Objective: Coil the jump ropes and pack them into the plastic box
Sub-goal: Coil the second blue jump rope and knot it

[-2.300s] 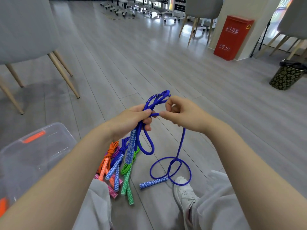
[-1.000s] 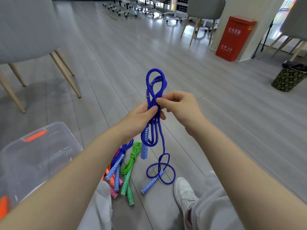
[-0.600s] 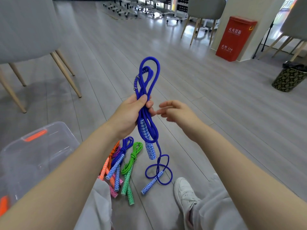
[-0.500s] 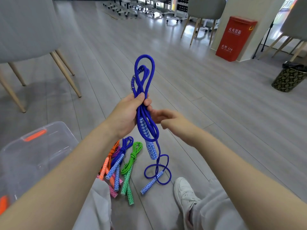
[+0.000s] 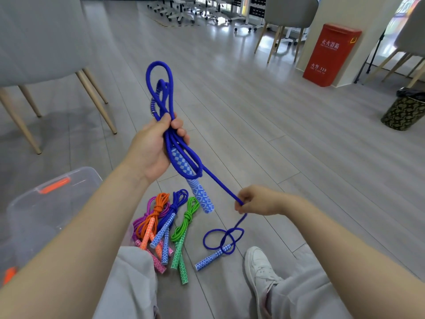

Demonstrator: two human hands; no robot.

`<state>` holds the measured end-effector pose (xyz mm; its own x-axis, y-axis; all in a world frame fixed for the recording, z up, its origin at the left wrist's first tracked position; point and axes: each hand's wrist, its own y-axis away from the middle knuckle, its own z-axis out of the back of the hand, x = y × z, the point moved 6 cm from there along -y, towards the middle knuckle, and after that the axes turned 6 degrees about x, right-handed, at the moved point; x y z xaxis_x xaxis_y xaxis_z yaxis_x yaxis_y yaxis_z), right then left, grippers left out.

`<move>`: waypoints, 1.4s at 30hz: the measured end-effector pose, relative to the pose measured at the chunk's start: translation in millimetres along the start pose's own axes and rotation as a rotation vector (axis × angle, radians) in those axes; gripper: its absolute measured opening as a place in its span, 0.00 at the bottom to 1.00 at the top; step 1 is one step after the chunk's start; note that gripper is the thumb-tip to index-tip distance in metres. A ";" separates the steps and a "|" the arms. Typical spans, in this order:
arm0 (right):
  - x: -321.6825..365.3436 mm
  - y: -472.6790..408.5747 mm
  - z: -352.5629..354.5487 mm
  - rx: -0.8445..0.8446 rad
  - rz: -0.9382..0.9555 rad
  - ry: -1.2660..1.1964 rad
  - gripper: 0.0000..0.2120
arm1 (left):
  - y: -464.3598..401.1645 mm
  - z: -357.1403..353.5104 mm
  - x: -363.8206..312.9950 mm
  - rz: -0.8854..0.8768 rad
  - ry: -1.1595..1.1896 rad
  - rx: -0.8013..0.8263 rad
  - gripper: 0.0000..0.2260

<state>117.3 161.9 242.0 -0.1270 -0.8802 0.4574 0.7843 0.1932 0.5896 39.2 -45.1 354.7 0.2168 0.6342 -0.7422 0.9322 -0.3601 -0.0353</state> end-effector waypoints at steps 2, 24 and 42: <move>-12.3 5.1 10.0 -0.018 -0.021 -0.010 0.04 | -3.3 21.3 -8.9 -0.027 -0.053 -0.134 0.08; 84.8 79.7 78.3 -0.450 0.363 -0.319 0.15 | 5.7 -11.5 44.7 0.225 -0.612 0.024 0.07; 74.7 63.1 77.5 -0.655 0.297 -0.246 0.10 | 19.0 -36.9 66.1 0.203 -0.797 0.265 0.09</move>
<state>110.2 142.0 365.0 0.0739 -0.6944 0.7158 0.9972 0.0425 -0.0617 81.9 15.2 329.6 0.0111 -0.0931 -0.9956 0.7776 -0.6251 0.0671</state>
